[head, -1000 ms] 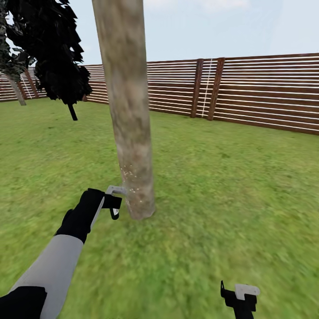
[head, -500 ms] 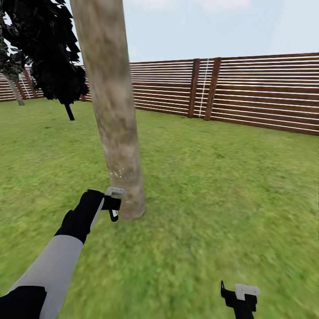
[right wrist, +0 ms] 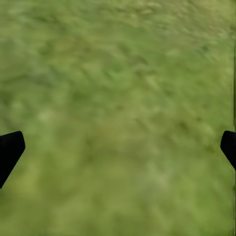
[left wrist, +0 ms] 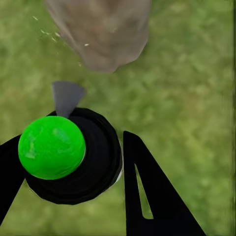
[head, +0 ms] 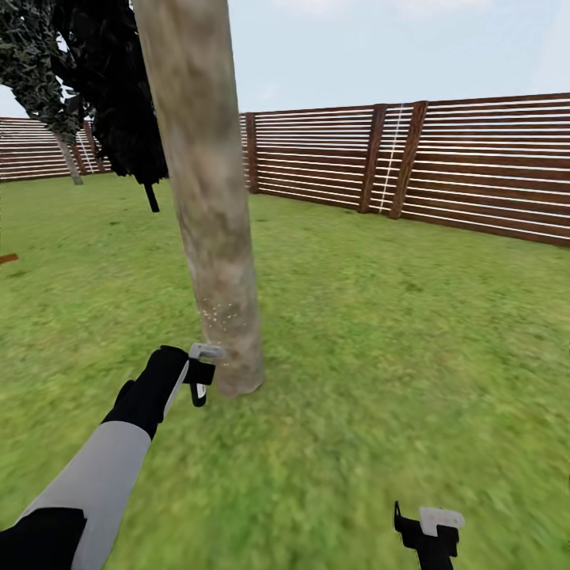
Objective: In the garden, pick up the pesticide atomizer on the floor and spray pesticide onto both trees until each tree trunk is fully covered.
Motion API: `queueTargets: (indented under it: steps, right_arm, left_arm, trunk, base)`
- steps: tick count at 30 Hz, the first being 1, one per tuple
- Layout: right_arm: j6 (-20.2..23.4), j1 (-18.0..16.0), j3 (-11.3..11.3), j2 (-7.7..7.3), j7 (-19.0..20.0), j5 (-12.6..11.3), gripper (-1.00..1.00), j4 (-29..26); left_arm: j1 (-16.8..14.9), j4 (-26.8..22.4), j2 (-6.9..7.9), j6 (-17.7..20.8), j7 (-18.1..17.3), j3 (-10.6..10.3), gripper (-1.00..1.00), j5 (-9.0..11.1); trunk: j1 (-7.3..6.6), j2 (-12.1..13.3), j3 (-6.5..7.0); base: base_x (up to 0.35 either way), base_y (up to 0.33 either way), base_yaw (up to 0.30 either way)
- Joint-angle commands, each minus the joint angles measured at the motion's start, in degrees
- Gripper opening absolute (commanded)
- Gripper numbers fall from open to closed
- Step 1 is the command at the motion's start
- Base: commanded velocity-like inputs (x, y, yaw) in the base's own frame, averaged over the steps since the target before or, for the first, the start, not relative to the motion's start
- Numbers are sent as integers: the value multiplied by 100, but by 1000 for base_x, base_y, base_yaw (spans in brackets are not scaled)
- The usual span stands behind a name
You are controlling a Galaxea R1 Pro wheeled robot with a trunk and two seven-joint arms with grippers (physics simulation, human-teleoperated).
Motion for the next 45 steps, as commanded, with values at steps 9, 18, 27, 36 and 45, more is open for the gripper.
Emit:
queueTargets:
  steps: [9,18,27,36,45]
  right_arm:
    - [-10,-1,-20,1,-21,39,100,4]
    - [-10,1,-20,1,-21,39,100,4]
    - [-10,-2,-20,1,-21,39,100,4]
    - [-10,-1,-20,1,-21,39,100,4]
    - [-10,0,-20,1,-21,39,100,4]
  left_arm:
    - [-5,-17,9,20,-38,-2,-100,-68]
    - [40,64,55,17,-36,16,-100,-86]
    - [207,197,-356,-291,-32,246,-100,-93]
    - [396,235,54,-313,-10,554,-100,-74]
    - [409,279,-113,-357,355,601,-100,-118]
  trunk:
    - [-1,-2,-5]
    - [-1,-2,-5]
    - [-1,-2,-5]
    - [-1,-2,-5]
    - [-1,-2,-5]
  base:
    - [1,-273,3]
    - [0,-273,133]
    - [0,-273,277]
    - [14,-273,277]
    - [230,-198,142]
